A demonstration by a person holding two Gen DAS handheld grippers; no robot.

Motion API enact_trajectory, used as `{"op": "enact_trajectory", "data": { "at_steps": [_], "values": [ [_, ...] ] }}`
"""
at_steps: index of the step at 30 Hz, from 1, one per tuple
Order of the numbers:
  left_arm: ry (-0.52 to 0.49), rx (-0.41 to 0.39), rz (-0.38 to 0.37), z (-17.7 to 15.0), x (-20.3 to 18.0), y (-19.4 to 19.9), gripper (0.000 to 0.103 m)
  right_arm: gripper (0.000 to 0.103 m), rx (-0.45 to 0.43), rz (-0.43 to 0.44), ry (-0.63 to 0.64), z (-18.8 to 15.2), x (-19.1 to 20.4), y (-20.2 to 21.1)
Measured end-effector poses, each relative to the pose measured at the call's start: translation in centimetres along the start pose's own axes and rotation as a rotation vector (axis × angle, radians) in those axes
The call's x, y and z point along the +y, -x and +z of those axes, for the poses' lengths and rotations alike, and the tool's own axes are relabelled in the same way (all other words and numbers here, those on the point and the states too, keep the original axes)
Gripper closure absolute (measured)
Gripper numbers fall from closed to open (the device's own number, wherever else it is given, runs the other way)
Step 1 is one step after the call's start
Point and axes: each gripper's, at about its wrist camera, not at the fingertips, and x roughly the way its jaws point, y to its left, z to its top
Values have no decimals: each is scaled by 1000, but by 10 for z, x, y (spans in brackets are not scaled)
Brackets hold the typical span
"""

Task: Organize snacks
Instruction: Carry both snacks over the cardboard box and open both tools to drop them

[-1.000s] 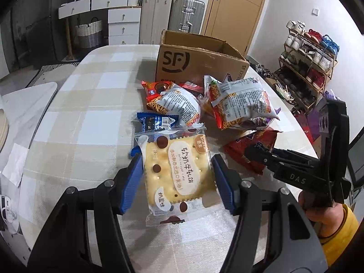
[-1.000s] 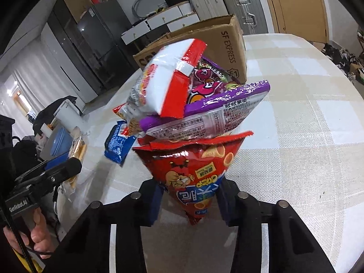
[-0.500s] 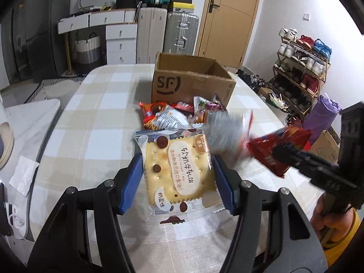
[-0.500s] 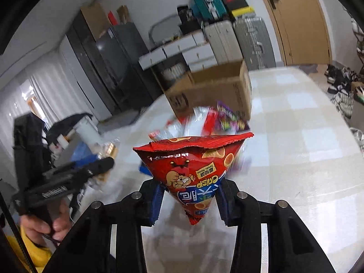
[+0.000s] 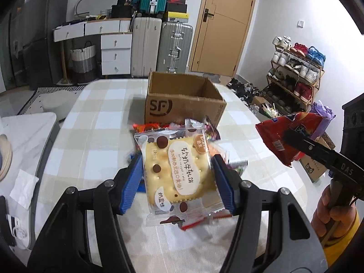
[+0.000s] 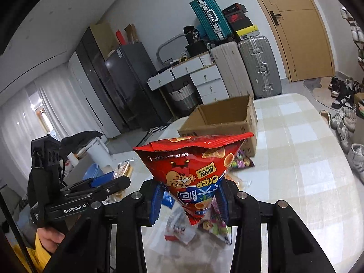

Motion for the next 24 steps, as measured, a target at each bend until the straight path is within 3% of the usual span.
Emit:
{"op": "enact_trajectory", "data": {
  "at_steps": [12, 17, 24],
  "values": [
    [-50, -67, 2, 98, 3, -12, 45, 62, -70, 74, 38, 99, 3, -17],
    [-37, -39, -28, 144, 5, -43, 45, 62, -55, 68, 44, 138, -5, -47],
    [-19, 37, -37, 194, 9, -117, 45, 62, -8, 49, 34, 168, -19, -111]
  ]
}}
